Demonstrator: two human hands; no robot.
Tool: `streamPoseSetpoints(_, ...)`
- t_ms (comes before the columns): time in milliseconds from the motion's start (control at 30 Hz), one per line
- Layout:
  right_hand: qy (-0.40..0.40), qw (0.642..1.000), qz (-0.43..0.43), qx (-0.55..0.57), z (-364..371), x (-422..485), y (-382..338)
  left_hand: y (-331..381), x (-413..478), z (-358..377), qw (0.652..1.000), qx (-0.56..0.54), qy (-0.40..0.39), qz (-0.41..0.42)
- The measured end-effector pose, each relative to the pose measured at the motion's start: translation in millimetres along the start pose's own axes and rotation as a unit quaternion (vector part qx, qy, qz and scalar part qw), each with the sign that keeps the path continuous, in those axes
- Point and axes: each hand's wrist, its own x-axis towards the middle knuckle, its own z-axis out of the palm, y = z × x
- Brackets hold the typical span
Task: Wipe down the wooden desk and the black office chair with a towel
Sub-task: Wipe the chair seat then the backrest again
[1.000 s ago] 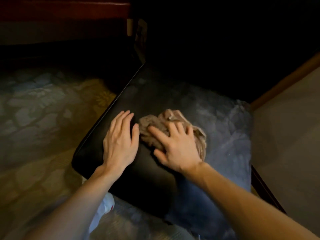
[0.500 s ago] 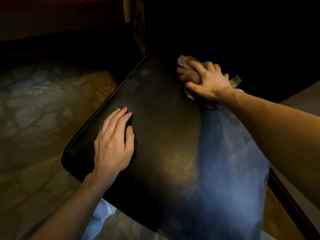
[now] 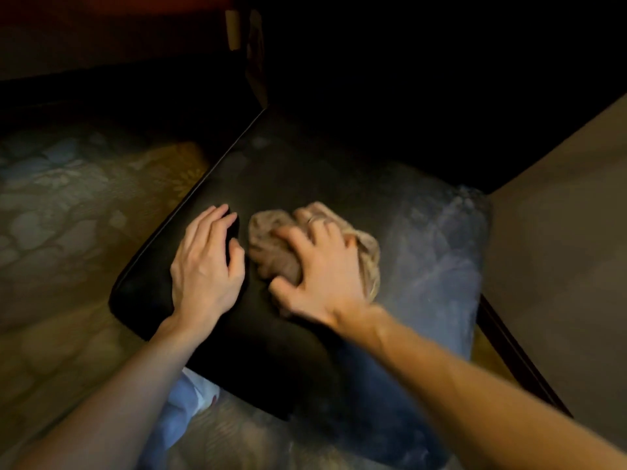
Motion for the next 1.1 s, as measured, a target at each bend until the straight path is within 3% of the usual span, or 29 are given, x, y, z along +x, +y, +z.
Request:
streamPoseSetpoints(167,-0.049,0.996,-0.034,0.071,1,-72,-39,6,-5,-10,1.000,0.022,0.008,0.005)
streamPoseSetpoints(300,0.007,0.994,0.010,0.108,-34,-72,-21,25,-13,-18,0.997,0.041,-0.043,0.053)
streamPoseSetpoints(433,0.105,0.993,0.039,0.039,-78,-56,27,47,-12,-10,0.998,0.005,-0.055,0.032)
streamPoseSetpoints(567,0.138,0.986,0.057,-0.068,-113,-9,85,51,3,6,0.997,-0.005,-0.073,-0.004)
streamPoseSetpoints(767,0.078,0.978,0.072,-0.178,-112,81,137,51,28,26,0.995,0.030,-0.096,-0.006)
streamPoseSetpoints(900,0.007,0.982,0.116,-0.148,-71,109,162,51,28,31,0.995,0.033,-0.097,-0.012)
streamPoseSetpoints(1100,0.064,0.987,0.126,-0.076,-53,120,191,54,26,33,0.996,0.034,-0.076,-0.023)
